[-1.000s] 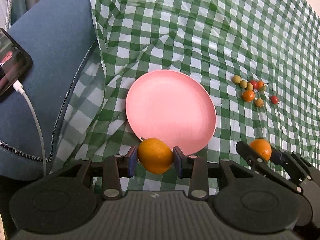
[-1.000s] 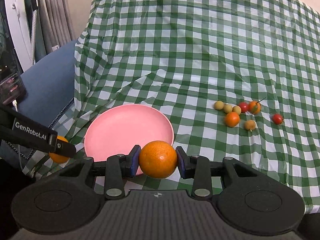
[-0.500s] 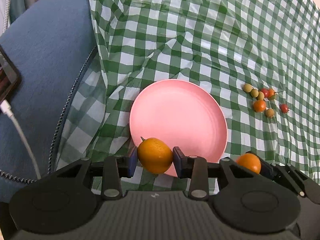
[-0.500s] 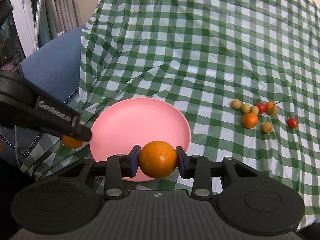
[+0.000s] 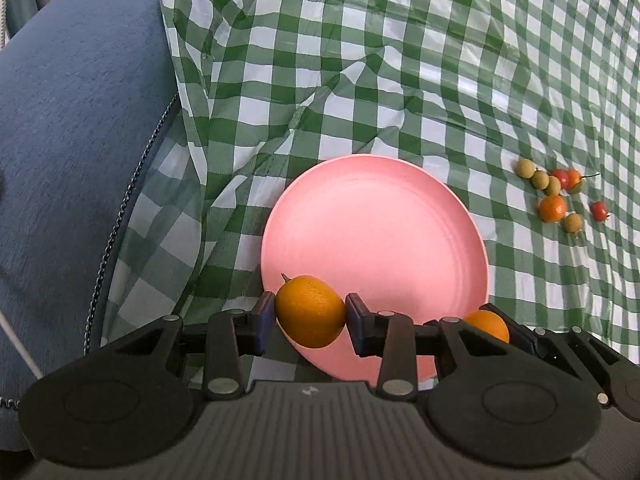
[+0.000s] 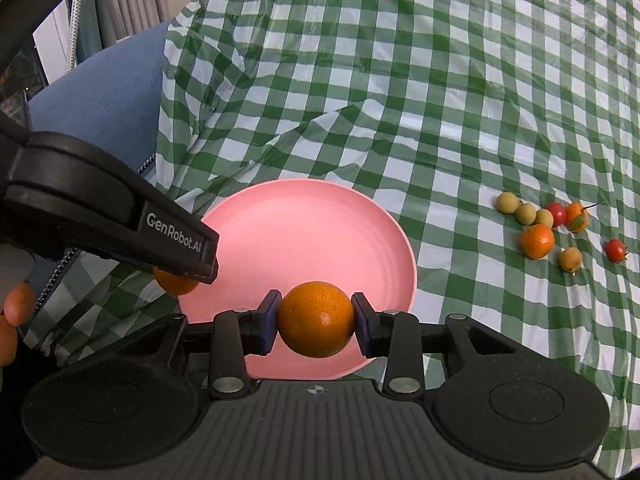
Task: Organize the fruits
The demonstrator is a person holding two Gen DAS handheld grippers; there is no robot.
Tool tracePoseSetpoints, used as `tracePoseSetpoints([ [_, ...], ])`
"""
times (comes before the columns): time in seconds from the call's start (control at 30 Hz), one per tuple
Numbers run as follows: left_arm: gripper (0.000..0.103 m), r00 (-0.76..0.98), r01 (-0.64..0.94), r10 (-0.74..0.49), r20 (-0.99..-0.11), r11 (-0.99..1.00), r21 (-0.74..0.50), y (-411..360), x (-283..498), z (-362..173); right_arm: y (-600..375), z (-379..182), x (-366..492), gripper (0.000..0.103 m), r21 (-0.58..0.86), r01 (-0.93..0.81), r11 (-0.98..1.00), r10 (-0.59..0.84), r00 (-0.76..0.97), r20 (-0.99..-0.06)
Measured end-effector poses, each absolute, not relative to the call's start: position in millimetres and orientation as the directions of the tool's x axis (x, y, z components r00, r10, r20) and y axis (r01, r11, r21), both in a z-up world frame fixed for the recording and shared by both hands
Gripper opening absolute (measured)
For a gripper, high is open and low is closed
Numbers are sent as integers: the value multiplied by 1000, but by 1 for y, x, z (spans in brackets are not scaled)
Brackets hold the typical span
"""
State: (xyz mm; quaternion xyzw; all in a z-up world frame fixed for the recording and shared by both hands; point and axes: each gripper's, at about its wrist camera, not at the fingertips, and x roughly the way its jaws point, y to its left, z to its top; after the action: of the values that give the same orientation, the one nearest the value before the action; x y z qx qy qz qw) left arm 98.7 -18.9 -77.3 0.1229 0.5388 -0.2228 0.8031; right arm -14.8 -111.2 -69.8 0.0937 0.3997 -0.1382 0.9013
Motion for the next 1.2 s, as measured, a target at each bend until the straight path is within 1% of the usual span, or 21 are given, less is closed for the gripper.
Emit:
tracePoseSetpoints([
  [0.37, 42, 335, 494, -185, -924, 869, 5, -29, 109, -92, -112, -84, 0, 39, 39, 312, 949, -166, 604, -780],
  [0.53, 43, 349, 505, -190, -918, 863, 14, -32, 112, -92, -116, -83, 5, 39, 32, 322, 946, -180, 606, -775],
  [0.57, 47, 361, 507, -202, -911, 862, 10, -32, 111, -89, -117, -82, 5, 40, 31, 325, 945, -185, 610, -771],
  [0.6, 67, 375, 509, -214, -902, 861, 7, -32, 111, -85, -119, -79, 5, 41, 30, 330, 943, -192, 617, -764],
  [0.63, 95, 397, 509, -227, -889, 861, 7, -32, 110, -80, -120, -76, 5, 44, 28, 334, 942, -198, 623, -757],
  [0.67, 103, 424, 502, -235, -875, 865, 11, -31, 109, -75, -121, -72, 4, 58, 25, 335, 942, -203, 628, -752],
  [0.7, 103, 458, 493, -246, -854, 870, 14, -29, 106, -68, -122, -69, 2, 74, 21, 335, 942, -209, 633, -745],
  [0.77, 103, 481, 499, -263, -836, 867, 15, -28, 101, -59, -122, -61, -4, 85, 10, 336, 942, -222, 645, -731],
  [1.0, 103, 490, 474, -227, -841, 880, 39, -5, 67, -43, -113, -39, -51, 98, 3, 321, 947, -220, 658, -721],
  [1.2, 103, 533, 399, -169, -829, 914, 70, 28, 28, -33, -101, -20, -90, 100, -47, 336, 941, -276, 679, -680],
])
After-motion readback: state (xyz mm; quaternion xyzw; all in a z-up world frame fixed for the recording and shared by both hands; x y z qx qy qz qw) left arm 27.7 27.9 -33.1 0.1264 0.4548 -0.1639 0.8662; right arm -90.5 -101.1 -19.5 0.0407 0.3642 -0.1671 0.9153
